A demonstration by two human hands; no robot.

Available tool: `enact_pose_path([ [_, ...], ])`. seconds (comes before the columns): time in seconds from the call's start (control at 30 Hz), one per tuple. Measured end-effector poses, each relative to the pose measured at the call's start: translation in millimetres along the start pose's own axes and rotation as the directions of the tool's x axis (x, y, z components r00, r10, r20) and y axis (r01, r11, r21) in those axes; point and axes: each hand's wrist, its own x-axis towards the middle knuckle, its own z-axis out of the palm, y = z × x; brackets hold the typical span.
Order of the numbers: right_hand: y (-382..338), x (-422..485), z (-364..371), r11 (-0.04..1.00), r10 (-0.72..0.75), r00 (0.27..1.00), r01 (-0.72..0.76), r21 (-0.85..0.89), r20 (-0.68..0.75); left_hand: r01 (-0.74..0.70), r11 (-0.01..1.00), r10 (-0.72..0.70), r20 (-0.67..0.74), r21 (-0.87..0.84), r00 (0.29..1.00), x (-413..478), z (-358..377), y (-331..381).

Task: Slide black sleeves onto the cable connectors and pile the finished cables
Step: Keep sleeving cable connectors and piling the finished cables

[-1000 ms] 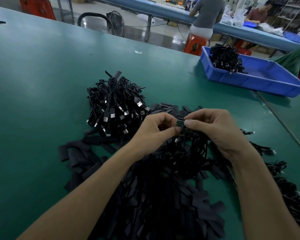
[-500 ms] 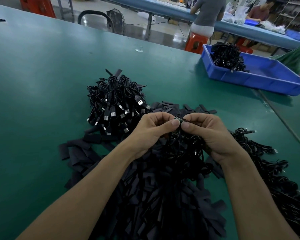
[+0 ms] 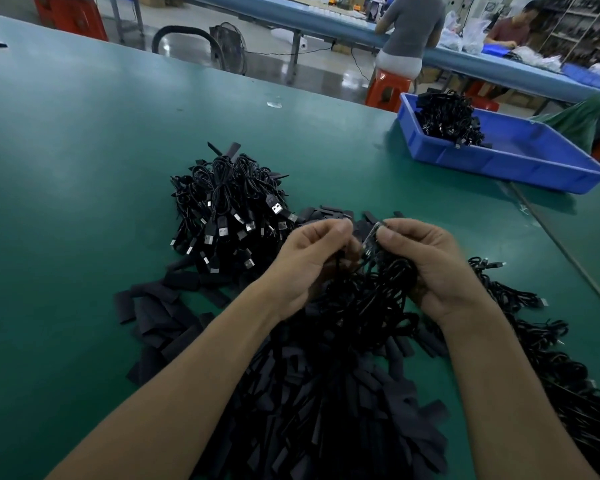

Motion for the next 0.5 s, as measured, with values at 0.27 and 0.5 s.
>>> enact_pose_path([
  [0.27,-23.0,2.4,-21.2,0.609,-0.593,0.768,0.232,-0.759,-0.242,-0.409,0.860,0.442,-0.042,0.306,0.896,-3.2,-4.1,43.8],
  [0.5,-15.5,-2.6,-1.2,0.395,-0.186,0.970,0.218,-0.892,0.154,-0.238,0.749,0.366,-0.087,0.618,0.926,0.7,-23.8,51.9],
])
